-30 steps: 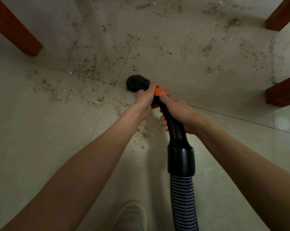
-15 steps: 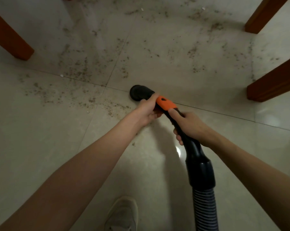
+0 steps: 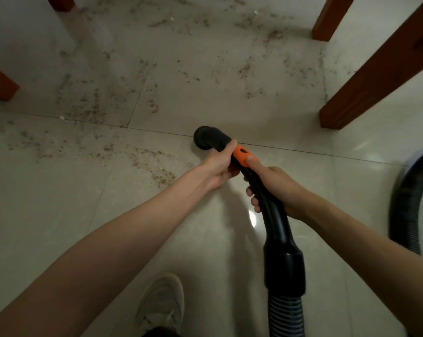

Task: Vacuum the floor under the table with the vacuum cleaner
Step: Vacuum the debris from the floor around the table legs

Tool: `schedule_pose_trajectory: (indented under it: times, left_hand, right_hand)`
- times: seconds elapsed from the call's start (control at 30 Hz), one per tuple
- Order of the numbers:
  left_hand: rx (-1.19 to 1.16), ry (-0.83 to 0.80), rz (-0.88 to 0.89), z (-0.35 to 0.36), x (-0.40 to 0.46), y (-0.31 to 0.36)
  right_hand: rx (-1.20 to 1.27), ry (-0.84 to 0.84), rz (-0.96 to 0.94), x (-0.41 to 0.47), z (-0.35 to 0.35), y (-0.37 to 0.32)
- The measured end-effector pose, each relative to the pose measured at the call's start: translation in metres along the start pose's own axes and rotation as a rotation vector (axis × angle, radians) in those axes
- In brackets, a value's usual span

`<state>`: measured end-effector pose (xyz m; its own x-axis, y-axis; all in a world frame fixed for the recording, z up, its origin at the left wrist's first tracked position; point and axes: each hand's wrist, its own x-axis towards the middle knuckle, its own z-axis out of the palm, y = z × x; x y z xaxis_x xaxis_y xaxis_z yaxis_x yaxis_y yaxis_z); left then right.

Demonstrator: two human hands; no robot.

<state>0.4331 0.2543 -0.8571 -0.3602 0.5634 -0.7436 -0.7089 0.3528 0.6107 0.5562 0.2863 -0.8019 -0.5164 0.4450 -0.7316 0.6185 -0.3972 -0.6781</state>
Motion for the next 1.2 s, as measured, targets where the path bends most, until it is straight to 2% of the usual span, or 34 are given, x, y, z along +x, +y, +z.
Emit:
schedule_pose_trajectory:
  times: [0.3,0.77,1.2]
  left_hand:
    - [-0.028,-0.018,-0.134,0.01,-0.015,-0.035]
    - [-0.076,0.067,-0.093,0.006,-0.019,-0.045]
    - [-0.085,0.059,-0.054,-0.008,-0.026,-0.04]
  right_hand:
    - [-0.182,0.068,0.072,-0.019,-0.013,0.019]
    - [-0.185,0.025,0.076,-0.024,-0.005,0.019]
    - [-0.256,0.017,0.073,-0.016,0.004,0.017]
